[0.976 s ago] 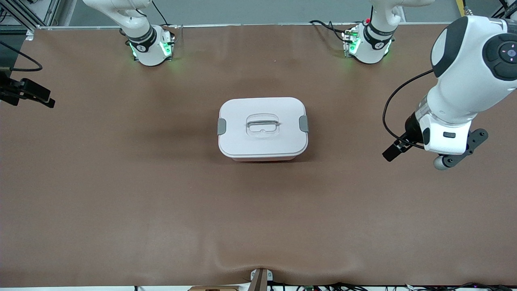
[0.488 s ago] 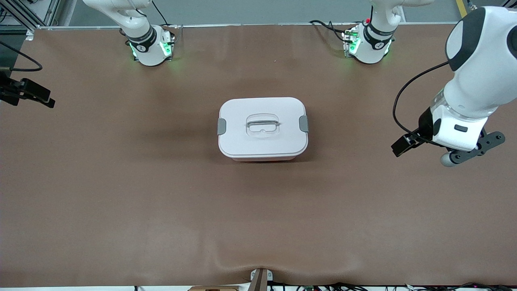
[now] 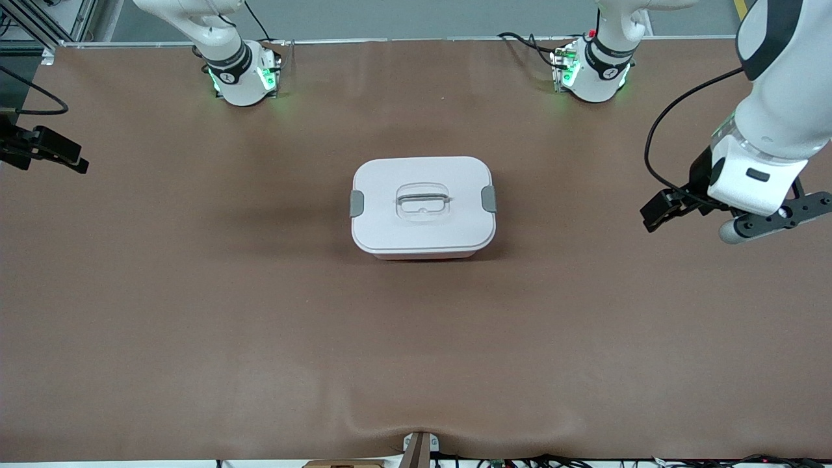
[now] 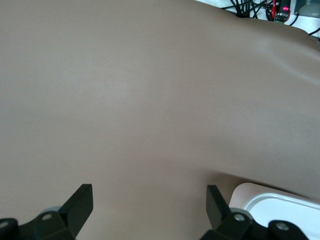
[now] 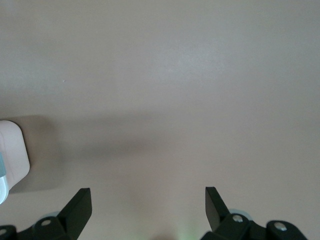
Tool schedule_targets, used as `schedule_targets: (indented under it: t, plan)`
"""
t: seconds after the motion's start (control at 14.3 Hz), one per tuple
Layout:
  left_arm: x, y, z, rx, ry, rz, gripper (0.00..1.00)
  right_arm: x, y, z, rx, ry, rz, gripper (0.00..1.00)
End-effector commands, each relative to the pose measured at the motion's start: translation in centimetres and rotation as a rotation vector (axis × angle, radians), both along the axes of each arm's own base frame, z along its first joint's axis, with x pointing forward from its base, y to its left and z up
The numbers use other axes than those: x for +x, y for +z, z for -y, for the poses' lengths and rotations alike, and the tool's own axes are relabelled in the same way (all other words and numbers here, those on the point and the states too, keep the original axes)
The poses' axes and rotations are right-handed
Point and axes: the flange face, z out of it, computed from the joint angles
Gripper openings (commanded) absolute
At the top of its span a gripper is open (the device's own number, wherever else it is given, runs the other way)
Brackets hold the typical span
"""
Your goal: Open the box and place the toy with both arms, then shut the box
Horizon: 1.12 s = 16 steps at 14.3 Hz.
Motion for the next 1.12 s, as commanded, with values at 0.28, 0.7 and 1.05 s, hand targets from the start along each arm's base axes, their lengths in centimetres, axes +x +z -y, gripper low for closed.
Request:
schedule_targets:
  t: [0.28,0.7,1.05]
  plan:
    - [-2.7,3.1,-1.2,0.026,-0.063,-0.01,1.0,0.1,0.3,-0.1,0.001,-0.008,0.004,1.0]
    - [-2.4,2.6,-3.2,0.02,-0.036,-0.039,1.0,0.1,0.3,-0.2,0.001,-0.008,0.004,1.0]
    - [-2.2,2.7,-4.6,0.019,-0.039,-0.04,1.0,0.1,0.3,-0.1,0.001,-0.008,0.004,1.0]
